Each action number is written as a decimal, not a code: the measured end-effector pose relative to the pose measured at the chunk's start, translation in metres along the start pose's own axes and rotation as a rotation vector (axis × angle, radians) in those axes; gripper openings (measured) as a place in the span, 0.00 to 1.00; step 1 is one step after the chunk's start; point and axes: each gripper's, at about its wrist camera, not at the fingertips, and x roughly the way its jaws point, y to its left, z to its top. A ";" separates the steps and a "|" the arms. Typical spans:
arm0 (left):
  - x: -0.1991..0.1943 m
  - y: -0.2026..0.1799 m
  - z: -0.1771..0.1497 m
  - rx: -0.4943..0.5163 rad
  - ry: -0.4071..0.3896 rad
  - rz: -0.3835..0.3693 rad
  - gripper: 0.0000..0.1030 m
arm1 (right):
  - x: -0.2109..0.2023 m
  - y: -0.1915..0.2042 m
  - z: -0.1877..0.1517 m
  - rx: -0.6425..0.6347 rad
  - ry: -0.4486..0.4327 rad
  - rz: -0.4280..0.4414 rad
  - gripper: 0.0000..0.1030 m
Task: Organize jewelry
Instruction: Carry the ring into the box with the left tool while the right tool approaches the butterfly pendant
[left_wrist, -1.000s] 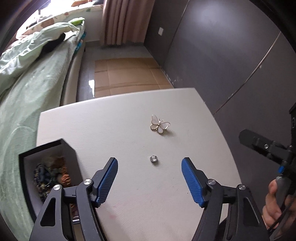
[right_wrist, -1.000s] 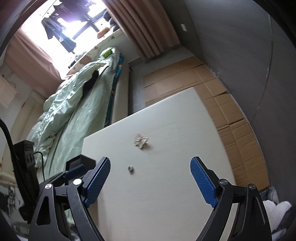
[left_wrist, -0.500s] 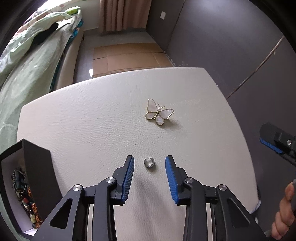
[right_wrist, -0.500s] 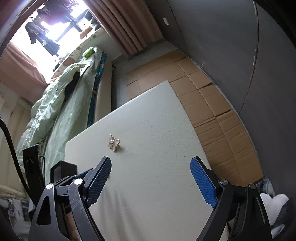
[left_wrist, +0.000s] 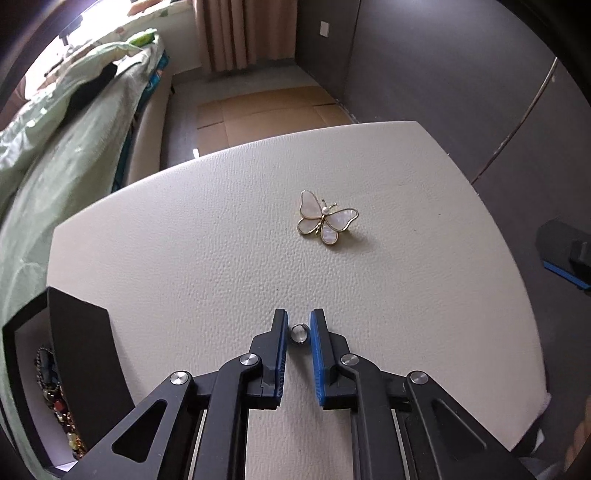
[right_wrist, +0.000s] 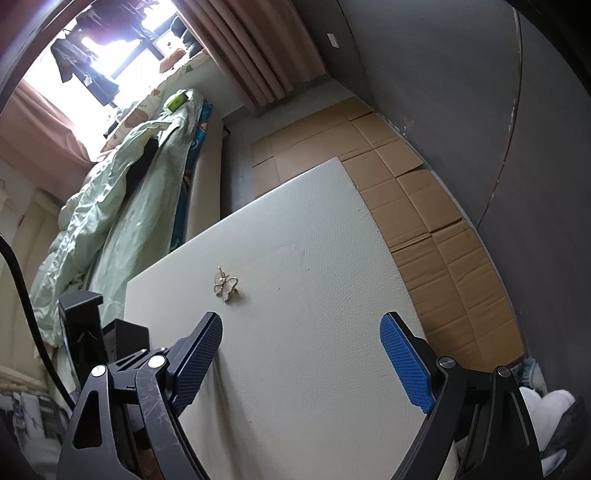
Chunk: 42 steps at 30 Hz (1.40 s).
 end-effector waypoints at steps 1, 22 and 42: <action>-0.003 0.003 0.000 -0.004 -0.007 -0.007 0.13 | 0.000 0.001 0.000 -0.002 -0.002 -0.003 0.86; -0.075 0.073 0.001 -0.136 -0.206 -0.059 0.13 | 0.061 0.058 -0.007 -0.253 0.004 0.052 0.66; -0.092 0.133 -0.005 -0.245 -0.273 -0.108 0.13 | 0.102 0.106 -0.013 -0.343 -0.016 -0.012 0.63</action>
